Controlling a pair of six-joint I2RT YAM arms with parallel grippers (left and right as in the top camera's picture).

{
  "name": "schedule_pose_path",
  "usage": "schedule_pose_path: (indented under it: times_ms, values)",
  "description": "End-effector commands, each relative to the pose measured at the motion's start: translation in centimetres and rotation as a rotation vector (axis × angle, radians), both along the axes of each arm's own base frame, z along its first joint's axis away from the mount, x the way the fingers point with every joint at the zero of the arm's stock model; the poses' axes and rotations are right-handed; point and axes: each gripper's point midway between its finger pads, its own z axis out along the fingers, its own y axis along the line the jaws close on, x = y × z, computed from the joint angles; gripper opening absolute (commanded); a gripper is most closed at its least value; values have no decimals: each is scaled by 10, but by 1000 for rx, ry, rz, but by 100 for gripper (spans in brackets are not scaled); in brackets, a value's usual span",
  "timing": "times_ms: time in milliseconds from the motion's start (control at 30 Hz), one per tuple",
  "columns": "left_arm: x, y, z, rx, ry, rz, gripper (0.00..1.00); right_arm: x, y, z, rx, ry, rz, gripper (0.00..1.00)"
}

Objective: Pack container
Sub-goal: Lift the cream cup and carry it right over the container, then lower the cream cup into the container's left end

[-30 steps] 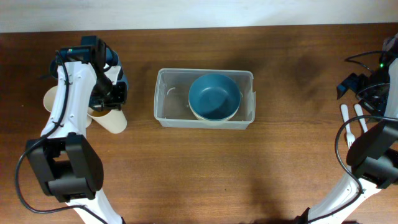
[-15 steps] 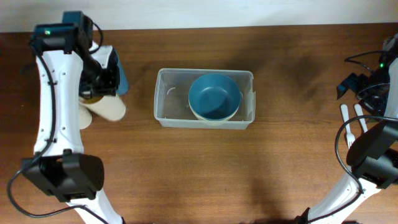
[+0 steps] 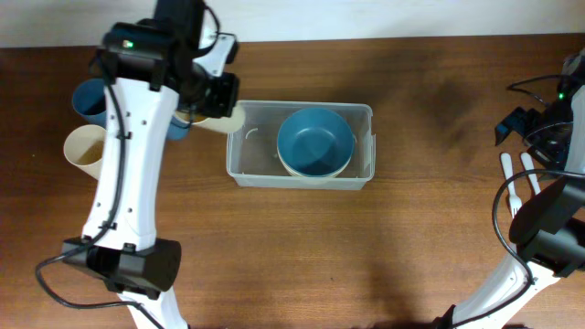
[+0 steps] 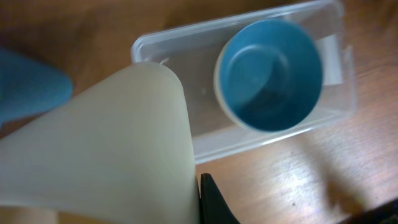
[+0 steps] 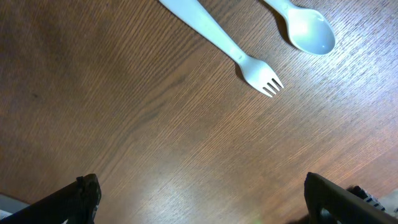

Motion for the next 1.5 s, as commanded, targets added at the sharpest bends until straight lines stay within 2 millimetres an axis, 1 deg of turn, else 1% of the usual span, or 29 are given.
schedule_pose_path:
  times_ms: [0,67,200,333,467,567,600,800,1033,1467]
  values:
    - [2,-13,23,-35,-84,-7,1,-2,-2,4,-16,-3,-10,99]
    - [5,-16,25,-41,-103,-14,2,-2,-2,4,-16,-3,-10,99]
    - [9,-18,25,-44,-113,-15,1,-2,-2,4,-16,-3,-10,99]
    - [14,-24,23,-71,-113,-28,2,-2,-2,4,-16,-3,-10,99]
    - [23,-27,16,-73,-115,-28,2,-2,-2,4,-16,-3,-10,99]
    - [26,-31,4,-65,-85,-35,2,-2,-2,4,-16,-3,-10,99]
    - [27,-34,-3,-60,-66,-40,2,-2,-2,4,-16,-3,-10,99]
    - [28,-43,-23,-45,-15,-59,1,-2,-2,4,-16,-3,-10,99]
    - [29,-46,-47,-26,52,-65,2,-2,-2,4,-16,-3,-10,99]
    - [36,-48,-73,-5,99,-85,2,-2,-2,4,-16,-3,-10,99]
